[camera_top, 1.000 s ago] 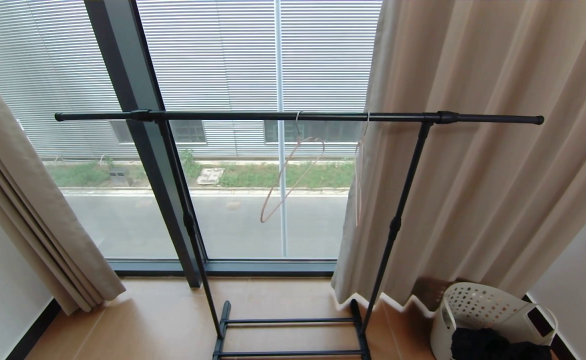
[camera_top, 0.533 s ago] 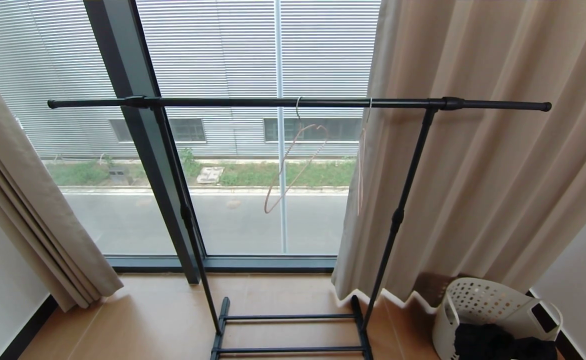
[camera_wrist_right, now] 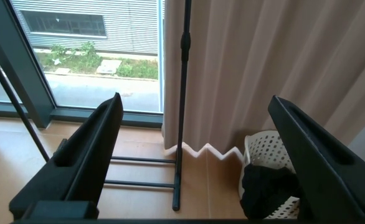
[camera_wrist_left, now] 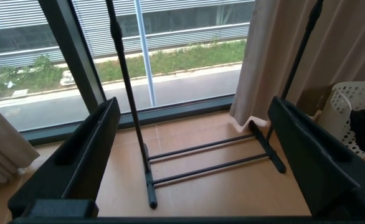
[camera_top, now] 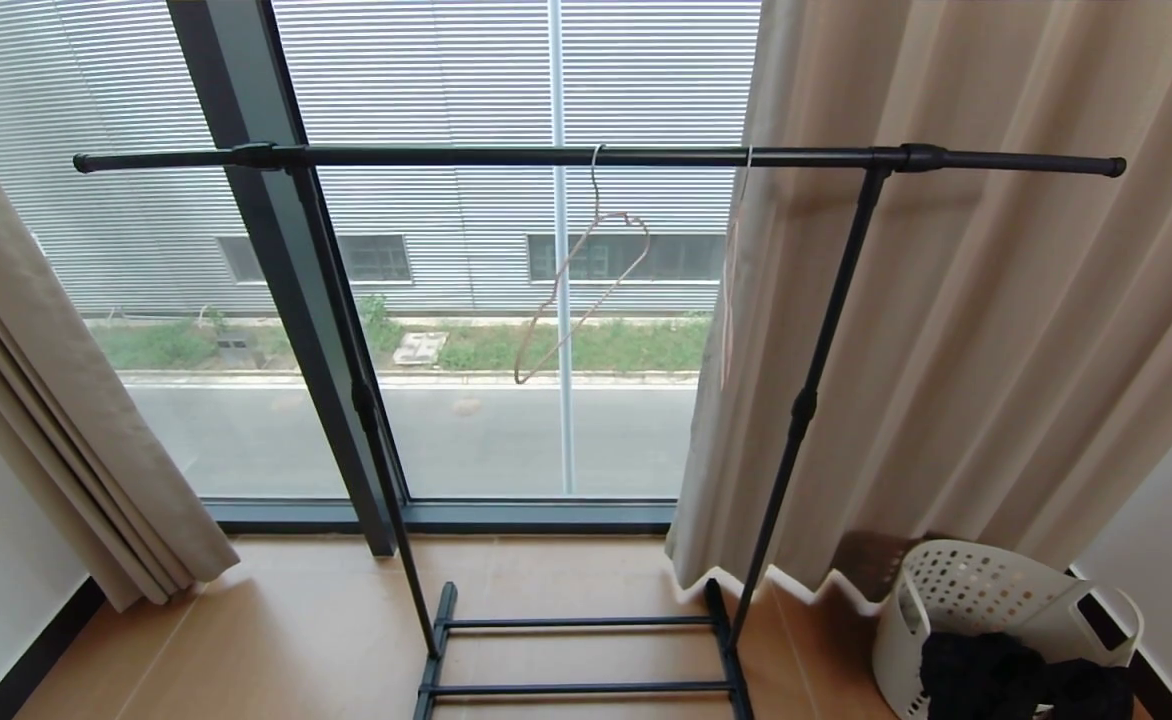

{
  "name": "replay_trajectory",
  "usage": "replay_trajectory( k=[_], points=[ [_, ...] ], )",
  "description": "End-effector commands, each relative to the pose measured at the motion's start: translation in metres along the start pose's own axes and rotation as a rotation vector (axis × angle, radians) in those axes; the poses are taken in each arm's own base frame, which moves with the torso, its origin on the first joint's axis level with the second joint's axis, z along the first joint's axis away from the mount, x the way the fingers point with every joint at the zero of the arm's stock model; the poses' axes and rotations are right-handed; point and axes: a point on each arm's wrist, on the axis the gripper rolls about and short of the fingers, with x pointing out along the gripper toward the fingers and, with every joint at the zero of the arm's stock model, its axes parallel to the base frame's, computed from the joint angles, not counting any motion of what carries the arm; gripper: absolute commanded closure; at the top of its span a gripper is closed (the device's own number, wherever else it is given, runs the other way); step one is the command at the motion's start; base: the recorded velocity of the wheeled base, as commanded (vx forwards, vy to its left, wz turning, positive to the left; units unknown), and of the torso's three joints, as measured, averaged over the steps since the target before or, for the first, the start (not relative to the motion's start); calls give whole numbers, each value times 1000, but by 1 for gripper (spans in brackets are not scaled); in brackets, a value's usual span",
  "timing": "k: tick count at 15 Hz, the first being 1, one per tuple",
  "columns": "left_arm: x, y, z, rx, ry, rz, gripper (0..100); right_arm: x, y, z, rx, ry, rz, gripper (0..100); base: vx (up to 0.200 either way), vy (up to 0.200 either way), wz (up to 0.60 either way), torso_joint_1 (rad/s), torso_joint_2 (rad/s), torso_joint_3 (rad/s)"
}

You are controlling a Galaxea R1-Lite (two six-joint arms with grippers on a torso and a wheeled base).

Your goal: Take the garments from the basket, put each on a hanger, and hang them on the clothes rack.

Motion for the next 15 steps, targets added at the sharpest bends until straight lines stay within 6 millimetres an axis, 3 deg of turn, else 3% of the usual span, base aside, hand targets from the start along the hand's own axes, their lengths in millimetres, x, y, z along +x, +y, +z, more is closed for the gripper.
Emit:
replay_trajectory(
  k=[1,15],
  points=[
    [0,0,0,1,1,0,0,0,0,0,0,1,1,0,0,0,0,-222,554,320],
    [0,0,0,7,1,2,0,0,0,0,-2,1,1,0,0,0,0,-188,520,331]
  ],
)
